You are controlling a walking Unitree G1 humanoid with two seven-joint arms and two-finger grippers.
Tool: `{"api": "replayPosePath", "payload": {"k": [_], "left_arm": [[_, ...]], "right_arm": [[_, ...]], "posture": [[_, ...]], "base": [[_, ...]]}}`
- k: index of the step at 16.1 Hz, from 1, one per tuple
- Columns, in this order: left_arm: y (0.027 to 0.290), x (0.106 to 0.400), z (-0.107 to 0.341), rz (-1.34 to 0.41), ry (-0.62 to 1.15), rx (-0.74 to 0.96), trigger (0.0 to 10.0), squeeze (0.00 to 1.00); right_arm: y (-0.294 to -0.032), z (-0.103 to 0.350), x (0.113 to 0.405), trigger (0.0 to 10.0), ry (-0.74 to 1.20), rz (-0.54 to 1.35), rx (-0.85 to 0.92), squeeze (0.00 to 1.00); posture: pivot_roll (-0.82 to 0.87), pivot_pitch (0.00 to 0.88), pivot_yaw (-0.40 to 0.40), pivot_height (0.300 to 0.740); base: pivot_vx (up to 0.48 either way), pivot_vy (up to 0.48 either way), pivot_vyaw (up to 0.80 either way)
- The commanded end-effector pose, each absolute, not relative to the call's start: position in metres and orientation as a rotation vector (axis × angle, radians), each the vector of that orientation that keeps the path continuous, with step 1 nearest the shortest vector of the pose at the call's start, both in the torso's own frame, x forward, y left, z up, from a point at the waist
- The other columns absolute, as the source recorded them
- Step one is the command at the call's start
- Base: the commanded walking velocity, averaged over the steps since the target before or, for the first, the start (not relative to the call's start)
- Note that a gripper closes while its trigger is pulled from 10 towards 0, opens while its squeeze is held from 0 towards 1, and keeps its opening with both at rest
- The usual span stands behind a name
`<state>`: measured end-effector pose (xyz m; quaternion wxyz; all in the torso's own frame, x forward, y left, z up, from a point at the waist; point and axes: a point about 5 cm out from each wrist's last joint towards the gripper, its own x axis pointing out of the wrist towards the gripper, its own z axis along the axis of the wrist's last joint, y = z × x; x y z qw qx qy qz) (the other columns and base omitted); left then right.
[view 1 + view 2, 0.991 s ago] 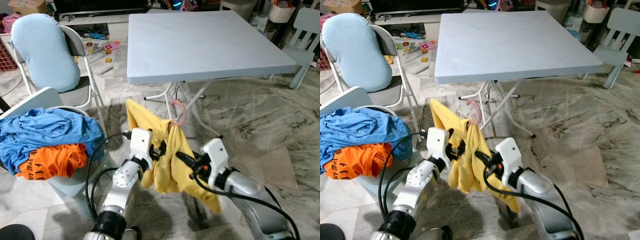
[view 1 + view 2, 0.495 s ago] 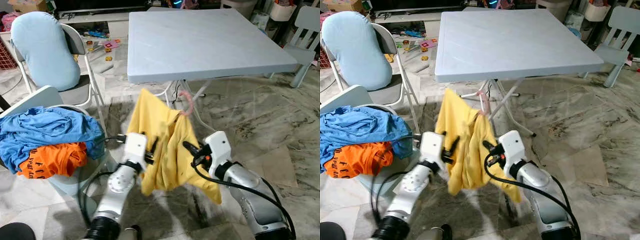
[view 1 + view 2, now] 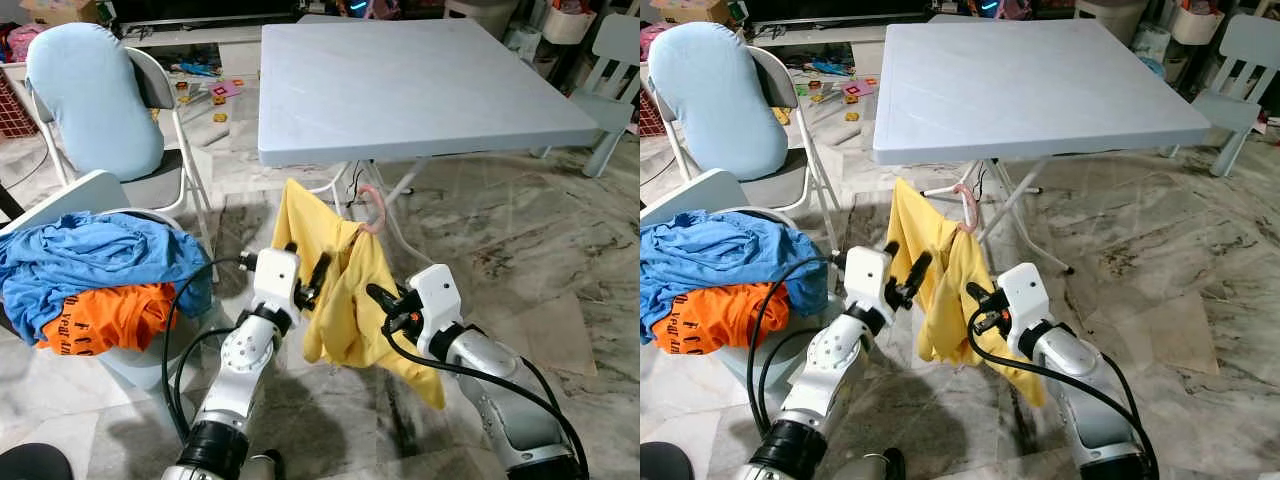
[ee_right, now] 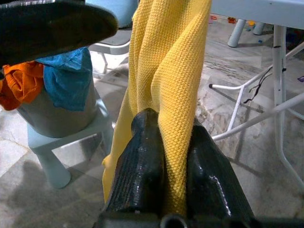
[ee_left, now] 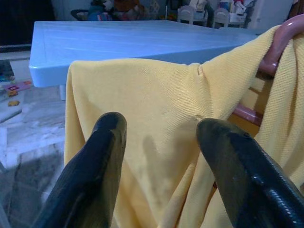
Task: Hang hanger
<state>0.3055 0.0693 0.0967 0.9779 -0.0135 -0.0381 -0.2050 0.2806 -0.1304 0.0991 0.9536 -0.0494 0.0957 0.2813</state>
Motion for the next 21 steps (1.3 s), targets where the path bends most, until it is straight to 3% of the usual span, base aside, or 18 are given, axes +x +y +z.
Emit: {"api": "replayPosePath", "payload": {"k": [1,13,14,15,16,21], "left_arm": [[0.069,0.306,0.096,-0.423,-0.077,-0.021,10.0,1.0],[0.07,0.315,0.092,-0.401,-0.057,0.005,10.0,1.0],[0.07,0.315,0.091,-0.405,-0.048,0.002,6.4,0.0],[0.072,0.315,0.089,-0.401,-0.039,0.005,4.7,0.0],[0.078,0.316,0.086,-0.377,-0.027,0.023,0.0,0.0],[0.098,0.321,0.085,-0.302,-0.021,0.072,0.0,0.0]], "right_arm": [[-0.127,0.111,0.283,10.0,0.124,0.581,-0.105,0.0],[-0.126,0.118,0.25,10.0,0.203,0.936,-0.027,0.0],[-0.126,0.118,0.25,10.0,0.209,0.938,-0.025,0.0],[-0.125,0.118,0.249,10.0,0.21,0.94,-0.024,0.0],[-0.126,0.118,0.249,10.0,0.211,0.938,-0.025,0.0],[-0.137,0.118,0.255,10.0,0.219,0.899,-0.066,0.0]], "posture": [[0.0,0.077,0.013,0.74],[-0.02,0.086,0.017,0.74],[-0.02,0.087,0.017,0.74],[-0.01,0.088,0.018,0.74],[-0.01,0.089,0.017,0.74],[-0.01,0.094,0.016,0.74]], "base": [[0.0,0.0,0.0],[0.0,0.0,0.0],[0.0,0.0,0.0],[0.0,0.0,0.0],[0.0,0.0,0.0],[0.0,0.0,0.0]]}}
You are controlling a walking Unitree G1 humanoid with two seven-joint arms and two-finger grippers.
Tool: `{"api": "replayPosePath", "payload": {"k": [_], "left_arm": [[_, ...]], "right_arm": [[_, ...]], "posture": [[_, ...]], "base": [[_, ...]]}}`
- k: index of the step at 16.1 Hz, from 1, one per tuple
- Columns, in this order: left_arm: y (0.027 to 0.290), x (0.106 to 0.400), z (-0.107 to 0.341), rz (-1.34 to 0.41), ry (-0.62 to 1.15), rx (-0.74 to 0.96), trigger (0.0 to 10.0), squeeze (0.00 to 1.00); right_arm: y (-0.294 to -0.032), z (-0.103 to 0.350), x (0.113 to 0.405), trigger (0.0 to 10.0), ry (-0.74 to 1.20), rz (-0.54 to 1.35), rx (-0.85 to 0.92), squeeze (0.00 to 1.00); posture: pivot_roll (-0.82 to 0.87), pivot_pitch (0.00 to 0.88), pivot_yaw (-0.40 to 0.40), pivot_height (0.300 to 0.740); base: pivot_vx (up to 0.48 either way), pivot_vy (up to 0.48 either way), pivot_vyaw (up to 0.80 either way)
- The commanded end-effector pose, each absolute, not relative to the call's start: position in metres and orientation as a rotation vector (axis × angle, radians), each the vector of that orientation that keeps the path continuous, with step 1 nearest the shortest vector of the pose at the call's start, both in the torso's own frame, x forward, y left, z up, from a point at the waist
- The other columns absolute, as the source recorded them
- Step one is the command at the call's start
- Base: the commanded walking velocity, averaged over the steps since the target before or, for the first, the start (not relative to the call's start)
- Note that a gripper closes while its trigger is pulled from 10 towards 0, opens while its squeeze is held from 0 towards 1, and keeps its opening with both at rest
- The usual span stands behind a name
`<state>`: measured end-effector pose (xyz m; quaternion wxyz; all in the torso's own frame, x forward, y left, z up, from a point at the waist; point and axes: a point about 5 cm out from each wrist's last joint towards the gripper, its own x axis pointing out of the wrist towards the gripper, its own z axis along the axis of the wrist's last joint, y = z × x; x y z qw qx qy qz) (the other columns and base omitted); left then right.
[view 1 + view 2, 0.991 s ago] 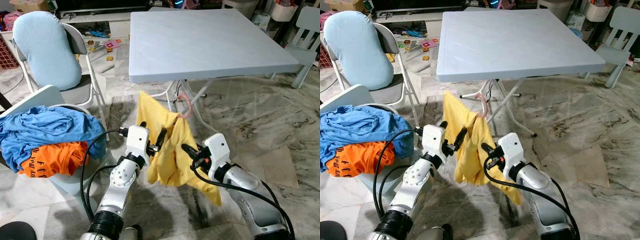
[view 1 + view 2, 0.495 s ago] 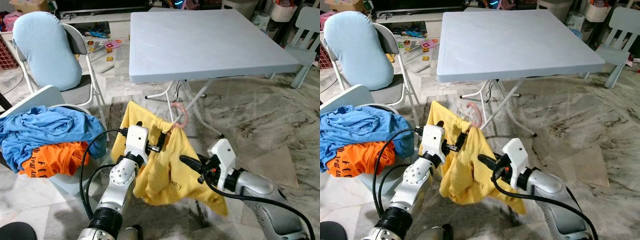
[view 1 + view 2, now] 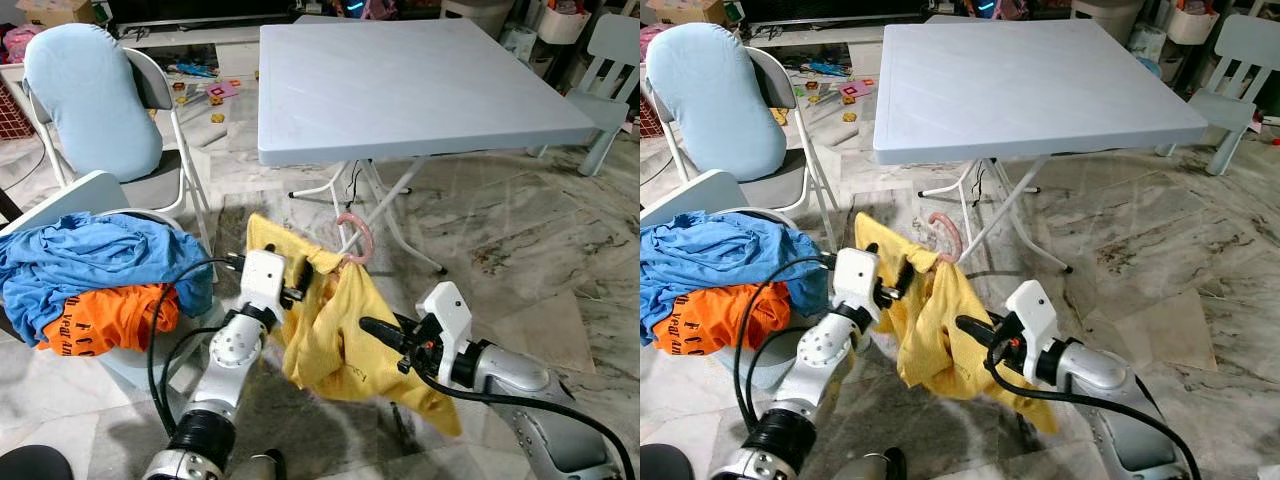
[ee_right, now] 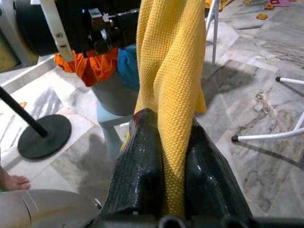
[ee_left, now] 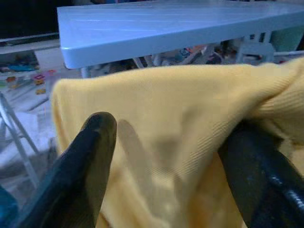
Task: Hang hanger
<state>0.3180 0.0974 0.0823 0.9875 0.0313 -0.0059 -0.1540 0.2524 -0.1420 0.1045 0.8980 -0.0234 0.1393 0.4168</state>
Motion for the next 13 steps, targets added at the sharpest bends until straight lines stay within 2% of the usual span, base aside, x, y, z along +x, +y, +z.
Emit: {"api": "replayPosePath", "payload": {"k": [1,6,8,13], "left_arm": [[0.1,0.321,0.084,-0.292,-0.017,0.079,0.0,0.0],[0.112,0.325,0.081,-0.247,0.004,0.098,0.0,0.0],[0.118,0.327,0.083,-0.238,0.003,0.111,0.0,0.0],[0.128,0.325,0.073,-0.182,0.044,0.116,0.0,0.0]], "right_arm": [[-0.138,0.119,0.255,10.0,0.216,0.894,-0.071,0.0],[-0.136,0.119,0.257,10.0,0.205,0.886,-0.076,0.0],[-0.141,0.113,0.258,10.0,0.203,0.836,-0.142,0.0],[-0.143,0.108,0.262,10.0,0.201,0.784,-0.174,0.0]], "posture": [[-0.01,0.095,0.017,0.74],[-0.02,0.084,0.043,0.74],[-0.03,0.074,0.064,0.74],[-0.03,0.046,0.062,0.74]], "base": [[0.0,0.0,0.0],[0.0,0.0,0.0],[0.0,0.0,0.0],[0.0,0.0,0.0]]}}
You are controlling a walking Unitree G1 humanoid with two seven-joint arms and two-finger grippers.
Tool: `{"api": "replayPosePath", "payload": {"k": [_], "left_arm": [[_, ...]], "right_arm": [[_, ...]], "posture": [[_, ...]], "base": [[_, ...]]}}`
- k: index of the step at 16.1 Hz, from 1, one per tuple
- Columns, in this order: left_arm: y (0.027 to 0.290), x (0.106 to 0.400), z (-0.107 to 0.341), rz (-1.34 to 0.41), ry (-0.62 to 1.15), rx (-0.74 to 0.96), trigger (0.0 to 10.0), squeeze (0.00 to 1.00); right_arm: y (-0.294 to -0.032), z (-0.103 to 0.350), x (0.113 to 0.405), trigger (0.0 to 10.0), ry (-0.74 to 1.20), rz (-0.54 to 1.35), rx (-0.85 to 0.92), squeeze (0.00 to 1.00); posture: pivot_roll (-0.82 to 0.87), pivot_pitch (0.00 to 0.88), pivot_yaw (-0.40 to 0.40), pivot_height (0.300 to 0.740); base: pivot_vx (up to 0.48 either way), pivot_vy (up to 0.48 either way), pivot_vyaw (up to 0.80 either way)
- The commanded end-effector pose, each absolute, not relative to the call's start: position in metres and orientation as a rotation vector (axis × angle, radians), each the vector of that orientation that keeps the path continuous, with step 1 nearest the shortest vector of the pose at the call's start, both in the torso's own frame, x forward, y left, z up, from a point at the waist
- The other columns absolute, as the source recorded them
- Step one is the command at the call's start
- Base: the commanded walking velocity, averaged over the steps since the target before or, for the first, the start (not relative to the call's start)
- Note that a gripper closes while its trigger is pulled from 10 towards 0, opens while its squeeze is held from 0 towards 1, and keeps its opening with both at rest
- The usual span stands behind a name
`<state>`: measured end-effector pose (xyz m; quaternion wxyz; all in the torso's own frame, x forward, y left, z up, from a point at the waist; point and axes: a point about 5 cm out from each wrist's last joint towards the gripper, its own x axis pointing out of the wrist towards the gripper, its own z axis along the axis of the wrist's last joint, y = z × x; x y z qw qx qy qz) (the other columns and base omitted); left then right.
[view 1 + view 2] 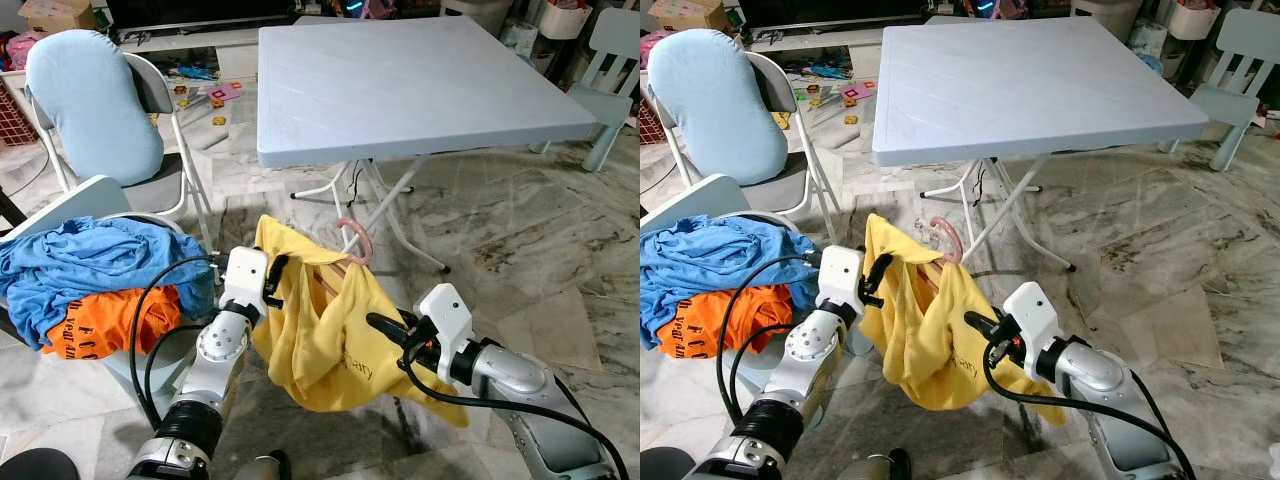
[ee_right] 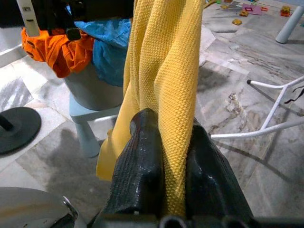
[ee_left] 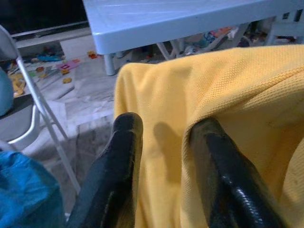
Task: Hang hanger
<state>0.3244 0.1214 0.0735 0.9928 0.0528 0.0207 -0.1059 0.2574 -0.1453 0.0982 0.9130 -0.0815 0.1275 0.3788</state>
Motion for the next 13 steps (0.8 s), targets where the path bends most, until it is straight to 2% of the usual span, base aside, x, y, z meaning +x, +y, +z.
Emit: {"api": "replayPosePath", "payload": {"k": [1,6,10,11,12,13], "left_arm": [[0.131,0.326,0.073,-0.172,0.045,0.122,0.0,0.0],[0.139,0.329,0.073,-0.141,0.056,0.116,0.0,0.0],[0.123,0.329,0.081,-0.194,0.019,0.087,0.0,0.0],[0.1,0.323,0.087,-0.302,-0.015,0.05,10.0,0.0],[0.093,0.319,0.09,-0.318,-0.034,0.034,10.0,0.0],[0.089,0.315,0.092,-0.326,-0.046,0.021,10.0,1.0]], "right_arm": [[-0.144,0.106,0.262,10.0,0.203,0.778,-0.178,0.0],[-0.144,0.105,0.269,10.0,0.192,0.734,-0.187,0.0],[-0.145,0.103,0.272,10.0,0.186,0.699,-0.21,0.0],[-0.147,0.102,0.276,10.0,0.19,0.656,-0.209,0.0],[-0.147,0.101,0.278,10.0,0.193,0.643,-0.212,0.0],[-0.148,0.1,0.279,10.0,0.195,0.632,-0.216,0.0]], "posture": [[-0.03,0.044,0.059,0.74],[-0.02,0.046,0.058,0.74],[-0.02,0.06,0.06,0.74],[-0.02,0.065,0.06,0.74],[-0.01,0.066,0.059,0.74],[-0.01,0.068,0.058,0.74]], "base": [[0.0,0.0,0.0],[0.0,0.0,0.0],[0.0,0.0,0.0],[0.0,0.0,0.0],[0.0,0.0,0.0],[0.0,0.0,0.0]]}}
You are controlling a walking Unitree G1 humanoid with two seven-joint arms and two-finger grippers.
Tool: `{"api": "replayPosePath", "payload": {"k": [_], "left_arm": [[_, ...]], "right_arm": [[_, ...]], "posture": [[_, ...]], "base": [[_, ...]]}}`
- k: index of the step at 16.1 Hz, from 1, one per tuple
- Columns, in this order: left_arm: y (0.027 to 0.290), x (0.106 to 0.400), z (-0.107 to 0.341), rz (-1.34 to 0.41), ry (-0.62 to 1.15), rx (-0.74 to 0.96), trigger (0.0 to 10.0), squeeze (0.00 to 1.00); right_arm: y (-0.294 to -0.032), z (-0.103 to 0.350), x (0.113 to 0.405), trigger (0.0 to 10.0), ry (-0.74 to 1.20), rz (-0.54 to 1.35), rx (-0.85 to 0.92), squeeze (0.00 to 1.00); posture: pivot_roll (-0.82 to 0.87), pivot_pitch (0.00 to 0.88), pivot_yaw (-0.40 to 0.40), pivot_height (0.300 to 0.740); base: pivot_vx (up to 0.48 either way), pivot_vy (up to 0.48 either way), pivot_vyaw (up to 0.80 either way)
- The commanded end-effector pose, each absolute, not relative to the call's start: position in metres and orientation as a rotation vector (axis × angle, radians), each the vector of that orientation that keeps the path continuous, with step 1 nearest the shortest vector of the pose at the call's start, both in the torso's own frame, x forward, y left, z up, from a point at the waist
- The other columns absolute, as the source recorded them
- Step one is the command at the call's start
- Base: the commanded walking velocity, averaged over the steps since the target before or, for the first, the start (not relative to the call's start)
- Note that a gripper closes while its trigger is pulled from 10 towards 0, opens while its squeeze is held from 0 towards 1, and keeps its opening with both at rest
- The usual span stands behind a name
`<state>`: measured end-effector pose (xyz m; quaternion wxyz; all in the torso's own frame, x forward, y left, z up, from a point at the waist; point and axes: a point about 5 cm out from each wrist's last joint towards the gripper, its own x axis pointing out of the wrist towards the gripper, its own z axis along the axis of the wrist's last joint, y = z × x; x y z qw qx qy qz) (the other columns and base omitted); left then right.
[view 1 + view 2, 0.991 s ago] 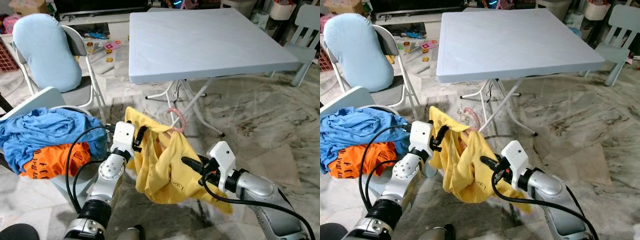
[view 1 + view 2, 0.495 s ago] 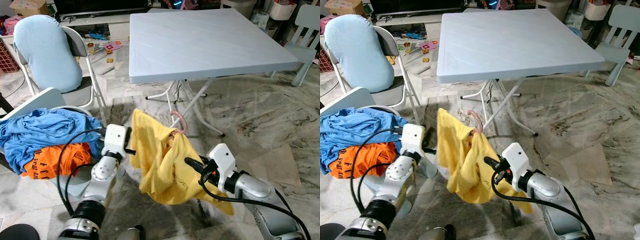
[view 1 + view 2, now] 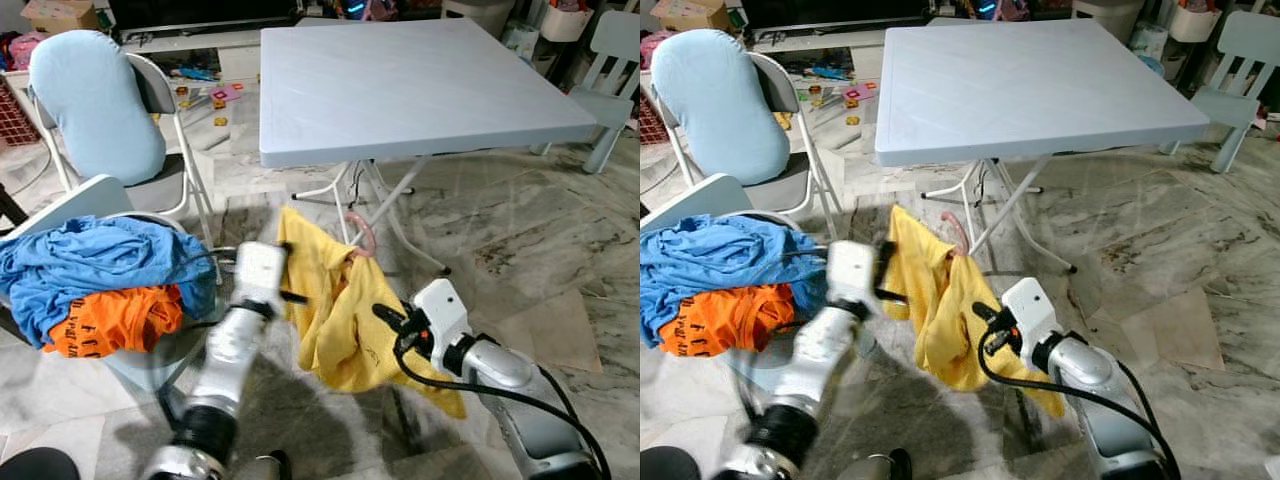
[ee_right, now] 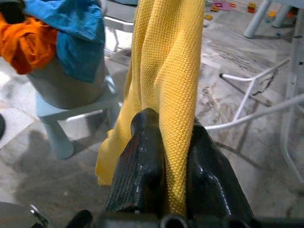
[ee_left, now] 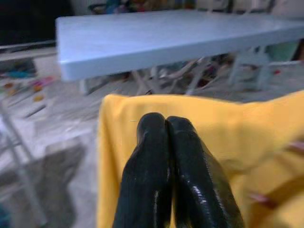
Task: Hang hanger
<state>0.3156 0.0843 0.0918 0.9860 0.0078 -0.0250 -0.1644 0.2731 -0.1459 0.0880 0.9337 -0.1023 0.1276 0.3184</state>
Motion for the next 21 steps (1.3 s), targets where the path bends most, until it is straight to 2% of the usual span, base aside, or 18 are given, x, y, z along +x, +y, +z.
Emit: {"api": "replayPosePath", "payload": {"k": [1,3,6,10,13,17,21], "left_arm": [[0.086,0.312,0.093,-0.336,-0.055,0.021,10.0,1.0],[0.083,0.304,0.097,-0.363,-0.076,0.015,10.0,1.0],[0.092,0.298,0.075,-0.375,0.002,0.075,10.0,1.0],[0.098,0.311,0.078,-0.339,0.004,0.074,10.0,1.0],[0.091,0.321,0.09,-0.352,-0.046,0.067,10.0,1.0],[0.067,0.321,0.093,-0.427,-0.061,0.066,10.0,1.0],[0.075,0.329,0.098,-0.364,-0.084,0.105,10.0,1.0]], "right_arm": [[-0.148,0.1,0.279,10.0,0.194,0.634,-0.218,0.0],[-0.149,0.1,0.282,10.0,0.197,0.62,-0.222,0.0],[-0.145,0.104,0.289,10.0,0.185,0.625,-0.204,0.0],[-0.141,0.121,0.292,10.0,0.157,0.656,-0.129,0.0],[-0.136,0.127,0.286,10.0,0.143,0.728,-0.098,0.0],[-0.13,0.127,0.284,10.0,0.143,0.731,-0.072,0.0],[-0.126,0.128,0.271,10.0,0.164,0.835,-0.059,0.0]], "posture": [[-0.01,0.069,0.056,0.74],[-0.01,0.071,0.05,0.74],[0.0,0.065,0.041,0.74],[-0.02,0.06,0.031,0.74],[-0.03,0.061,0.031,0.74],[-0.03,0.067,0.033,0.74],[-0.04,0.073,0.032,0.74]], "base": [[0.0,0.0,0.0],[0.0,0.0,0.0],[0.0,0.0,0.0],[0.0,0.0,0.0],[0.0,0.0,0.0],[0.0,0.0,0.0],[0.0,0.0,0.0]]}}
